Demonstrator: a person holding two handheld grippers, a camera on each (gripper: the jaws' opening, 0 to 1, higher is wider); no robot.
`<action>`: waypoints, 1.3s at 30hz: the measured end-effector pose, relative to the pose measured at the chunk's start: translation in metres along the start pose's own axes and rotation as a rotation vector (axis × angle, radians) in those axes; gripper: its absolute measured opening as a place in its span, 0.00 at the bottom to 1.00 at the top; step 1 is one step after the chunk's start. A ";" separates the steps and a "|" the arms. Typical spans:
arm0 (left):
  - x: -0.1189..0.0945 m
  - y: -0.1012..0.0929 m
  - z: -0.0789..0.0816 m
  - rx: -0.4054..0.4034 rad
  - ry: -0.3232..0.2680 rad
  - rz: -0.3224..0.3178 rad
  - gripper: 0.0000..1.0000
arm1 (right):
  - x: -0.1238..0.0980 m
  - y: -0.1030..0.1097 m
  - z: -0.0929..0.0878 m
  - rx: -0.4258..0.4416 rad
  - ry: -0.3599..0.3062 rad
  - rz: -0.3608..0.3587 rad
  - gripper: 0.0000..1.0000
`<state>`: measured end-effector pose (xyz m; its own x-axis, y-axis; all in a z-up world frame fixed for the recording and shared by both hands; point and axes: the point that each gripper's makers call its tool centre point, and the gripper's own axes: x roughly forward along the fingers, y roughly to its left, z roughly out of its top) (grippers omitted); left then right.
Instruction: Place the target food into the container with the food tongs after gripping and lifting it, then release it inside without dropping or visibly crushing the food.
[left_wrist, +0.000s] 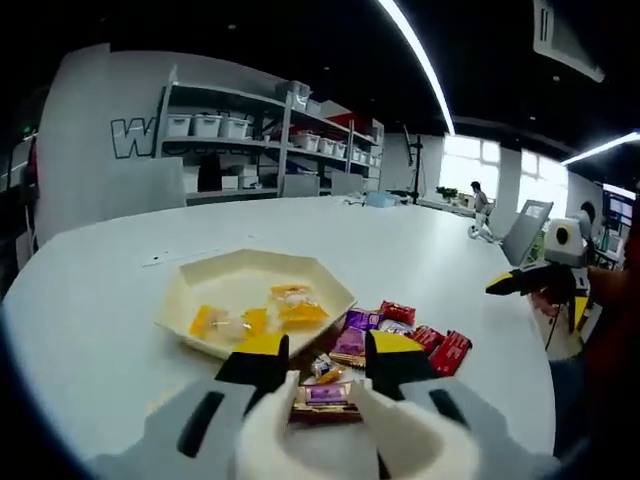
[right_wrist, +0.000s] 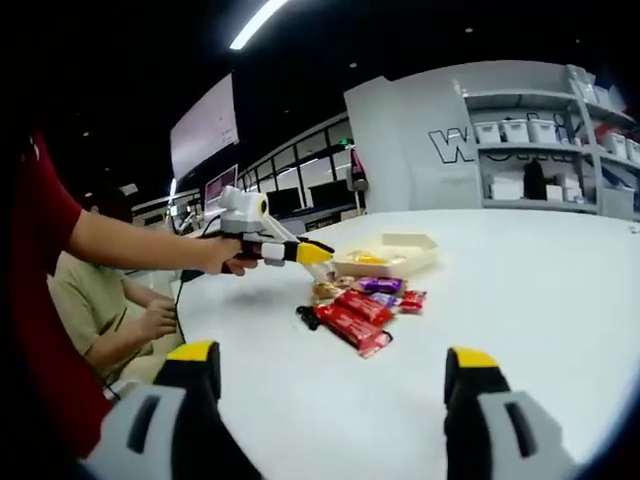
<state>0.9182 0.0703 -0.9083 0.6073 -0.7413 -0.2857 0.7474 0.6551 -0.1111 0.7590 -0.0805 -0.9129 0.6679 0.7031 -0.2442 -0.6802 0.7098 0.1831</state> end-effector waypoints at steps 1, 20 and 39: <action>-0.001 0.000 0.000 -0.009 -0.001 0.000 0.29 | 0.000 0.000 0.001 -0.002 -0.001 0.001 0.92; -0.020 -0.008 -0.008 -0.164 -0.023 0.046 0.29 | 0.006 0.009 -0.001 -0.018 0.010 0.021 0.91; -0.030 -0.036 -0.009 0.053 0.000 -0.020 0.29 | 0.011 0.020 -0.006 -0.038 0.028 0.041 0.91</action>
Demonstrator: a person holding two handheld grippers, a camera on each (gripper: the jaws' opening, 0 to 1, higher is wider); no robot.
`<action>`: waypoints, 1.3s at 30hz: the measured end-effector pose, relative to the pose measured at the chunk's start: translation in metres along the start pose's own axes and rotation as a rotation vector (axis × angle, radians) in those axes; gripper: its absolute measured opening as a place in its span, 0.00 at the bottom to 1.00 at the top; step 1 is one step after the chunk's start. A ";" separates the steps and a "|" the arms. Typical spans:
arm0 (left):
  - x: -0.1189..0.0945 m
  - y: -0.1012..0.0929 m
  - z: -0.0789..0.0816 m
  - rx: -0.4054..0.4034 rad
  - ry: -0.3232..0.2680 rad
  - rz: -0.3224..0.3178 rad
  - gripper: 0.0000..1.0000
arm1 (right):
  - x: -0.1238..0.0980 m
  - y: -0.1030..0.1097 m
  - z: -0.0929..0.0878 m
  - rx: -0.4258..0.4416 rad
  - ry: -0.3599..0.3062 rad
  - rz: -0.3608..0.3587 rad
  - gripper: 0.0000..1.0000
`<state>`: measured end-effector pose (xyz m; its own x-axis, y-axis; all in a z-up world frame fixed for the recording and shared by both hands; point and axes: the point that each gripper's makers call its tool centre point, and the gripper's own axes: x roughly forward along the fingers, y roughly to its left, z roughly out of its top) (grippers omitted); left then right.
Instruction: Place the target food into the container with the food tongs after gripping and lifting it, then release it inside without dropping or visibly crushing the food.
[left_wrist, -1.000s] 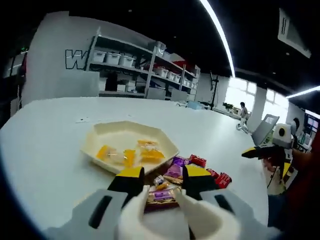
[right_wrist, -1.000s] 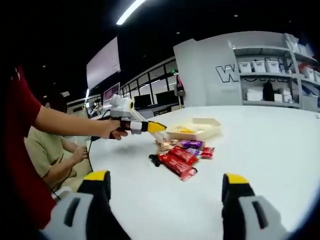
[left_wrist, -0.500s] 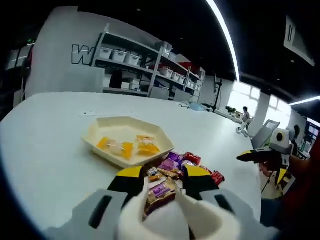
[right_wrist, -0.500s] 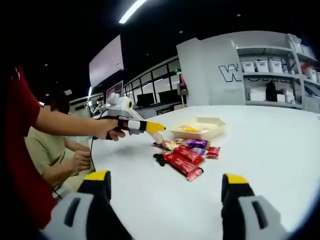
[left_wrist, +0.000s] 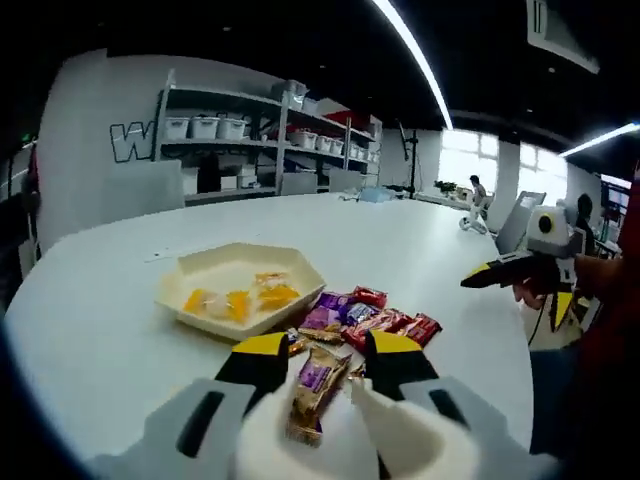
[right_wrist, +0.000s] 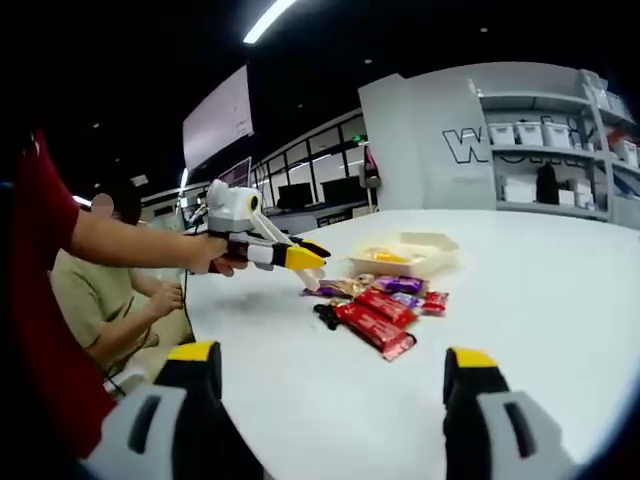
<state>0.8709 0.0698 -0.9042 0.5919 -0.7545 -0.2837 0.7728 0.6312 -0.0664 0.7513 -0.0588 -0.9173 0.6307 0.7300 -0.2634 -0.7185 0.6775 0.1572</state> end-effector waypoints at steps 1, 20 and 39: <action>0.001 0.001 0.000 0.000 0.002 0.004 0.29 | 0.000 0.000 0.000 0.000 0.001 0.001 0.91; 0.019 0.011 -0.016 0.063 0.088 -0.037 0.30 | -0.005 -0.006 -0.007 0.016 0.012 -0.010 0.90; 0.018 0.004 -0.017 0.041 0.082 -0.037 0.23 | -0.006 -0.005 -0.008 0.011 0.018 0.008 0.91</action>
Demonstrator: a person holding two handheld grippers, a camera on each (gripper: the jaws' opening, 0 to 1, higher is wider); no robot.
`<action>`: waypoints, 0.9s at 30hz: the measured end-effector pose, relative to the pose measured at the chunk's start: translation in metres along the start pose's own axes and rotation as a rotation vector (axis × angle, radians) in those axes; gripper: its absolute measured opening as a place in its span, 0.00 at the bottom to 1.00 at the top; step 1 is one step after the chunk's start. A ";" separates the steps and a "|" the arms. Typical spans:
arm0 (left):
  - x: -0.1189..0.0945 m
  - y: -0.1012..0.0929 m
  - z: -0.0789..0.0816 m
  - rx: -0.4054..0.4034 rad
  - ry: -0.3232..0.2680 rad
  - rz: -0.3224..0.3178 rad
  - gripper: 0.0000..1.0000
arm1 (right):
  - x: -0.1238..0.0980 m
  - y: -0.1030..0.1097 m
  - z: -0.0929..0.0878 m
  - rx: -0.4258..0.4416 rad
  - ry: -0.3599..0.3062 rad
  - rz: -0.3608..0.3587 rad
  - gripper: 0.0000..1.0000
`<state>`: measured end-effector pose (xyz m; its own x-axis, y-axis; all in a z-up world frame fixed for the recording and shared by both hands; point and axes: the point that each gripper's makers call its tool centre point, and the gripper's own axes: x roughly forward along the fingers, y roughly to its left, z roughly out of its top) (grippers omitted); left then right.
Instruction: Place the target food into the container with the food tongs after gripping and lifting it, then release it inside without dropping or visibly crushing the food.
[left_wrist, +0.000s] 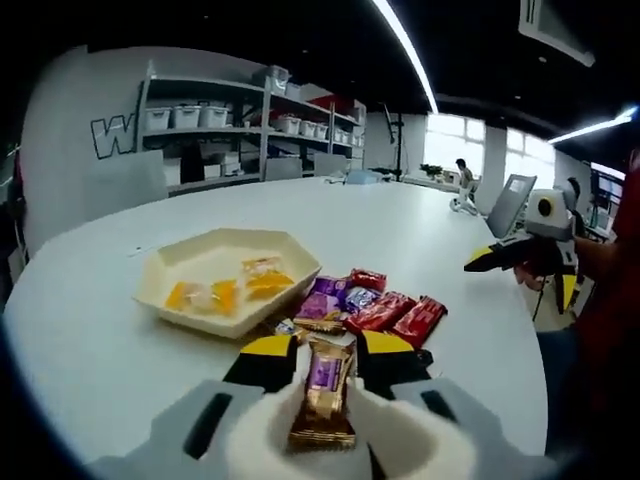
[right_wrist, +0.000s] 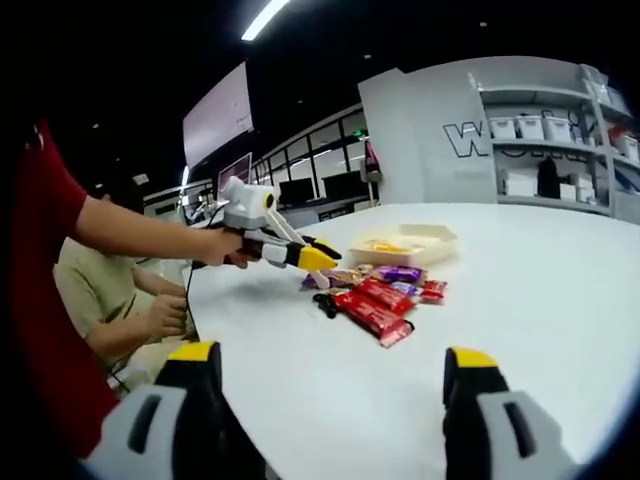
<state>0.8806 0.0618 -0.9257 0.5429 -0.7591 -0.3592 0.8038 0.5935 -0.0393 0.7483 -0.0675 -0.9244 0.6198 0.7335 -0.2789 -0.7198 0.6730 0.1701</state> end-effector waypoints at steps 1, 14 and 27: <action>0.000 -0.001 0.000 0.007 0.001 0.001 0.23 | 0.000 -0.001 0.000 0.001 0.000 -0.001 0.91; -0.013 0.007 0.027 -0.001 -0.064 0.022 0.24 | 0.004 0.001 -0.001 -0.002 0.009 0.000 0.90; -0.009 0.019 0.051 0.001 -0.103 0.045 0.24 | 0.003 -0.001 0.000 -0.009 0.009 -0.016 0.92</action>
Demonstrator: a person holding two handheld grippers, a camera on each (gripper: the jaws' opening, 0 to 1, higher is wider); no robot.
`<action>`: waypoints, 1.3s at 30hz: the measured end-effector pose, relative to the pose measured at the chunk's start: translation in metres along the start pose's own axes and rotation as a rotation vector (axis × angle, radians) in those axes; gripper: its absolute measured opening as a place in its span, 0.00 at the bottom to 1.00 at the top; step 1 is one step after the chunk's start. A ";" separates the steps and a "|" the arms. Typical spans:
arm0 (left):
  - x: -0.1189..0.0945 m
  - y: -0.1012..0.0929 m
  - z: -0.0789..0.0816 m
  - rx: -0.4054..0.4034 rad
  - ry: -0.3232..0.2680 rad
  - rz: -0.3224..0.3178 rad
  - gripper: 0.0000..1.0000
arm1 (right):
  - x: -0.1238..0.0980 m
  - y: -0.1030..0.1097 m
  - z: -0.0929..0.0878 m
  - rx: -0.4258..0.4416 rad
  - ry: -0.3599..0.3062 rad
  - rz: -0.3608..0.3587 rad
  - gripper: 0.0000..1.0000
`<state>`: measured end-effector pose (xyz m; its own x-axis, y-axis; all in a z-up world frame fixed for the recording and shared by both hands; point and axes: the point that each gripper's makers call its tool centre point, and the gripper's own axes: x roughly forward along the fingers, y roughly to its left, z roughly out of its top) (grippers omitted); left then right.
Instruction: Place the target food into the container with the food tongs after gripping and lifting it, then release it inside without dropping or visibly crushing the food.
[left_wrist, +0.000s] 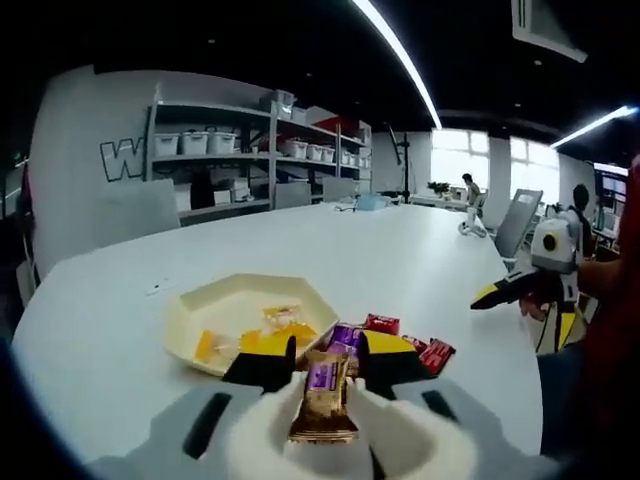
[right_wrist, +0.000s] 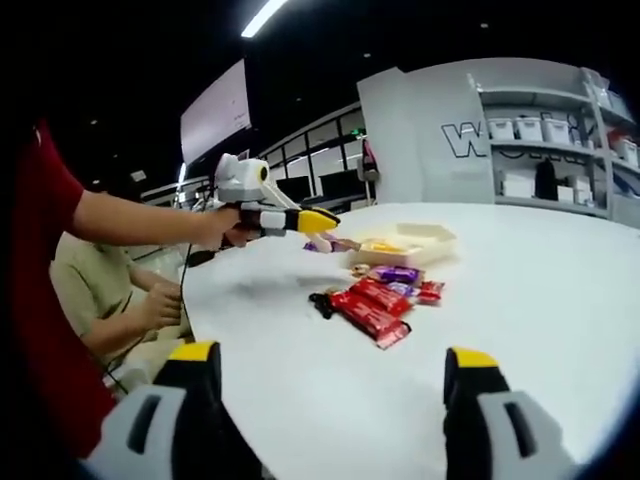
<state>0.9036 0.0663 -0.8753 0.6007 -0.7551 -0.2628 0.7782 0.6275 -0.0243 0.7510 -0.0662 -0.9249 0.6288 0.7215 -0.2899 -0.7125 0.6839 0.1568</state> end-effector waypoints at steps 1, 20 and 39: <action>0.000 0.001 0.001 0.001 -0.003 0.003 0.24 | 0.000 0.000 0.000 -0.002 -0.001 0.000 0.92; 0.016 0.016 0.031 0.025 -0.030 0.026 0.24 | -0.004 -0.002 -0.002 -0.018 0.017 -0.007 0.91; 0.028 0.039 0.038 0.117 -0.038 0.104 0.28 | -0.008 -0.007 -0.002 0.001 0.016 -0.017 0.91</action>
<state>0.9576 0.0628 -0.8467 0.6838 -0.6954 -0.2209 0.7263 0.6778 0.1143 0.7504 -0.0771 -0.9258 0.6356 0.7080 -0.3078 -0.7016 0.6961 0.1524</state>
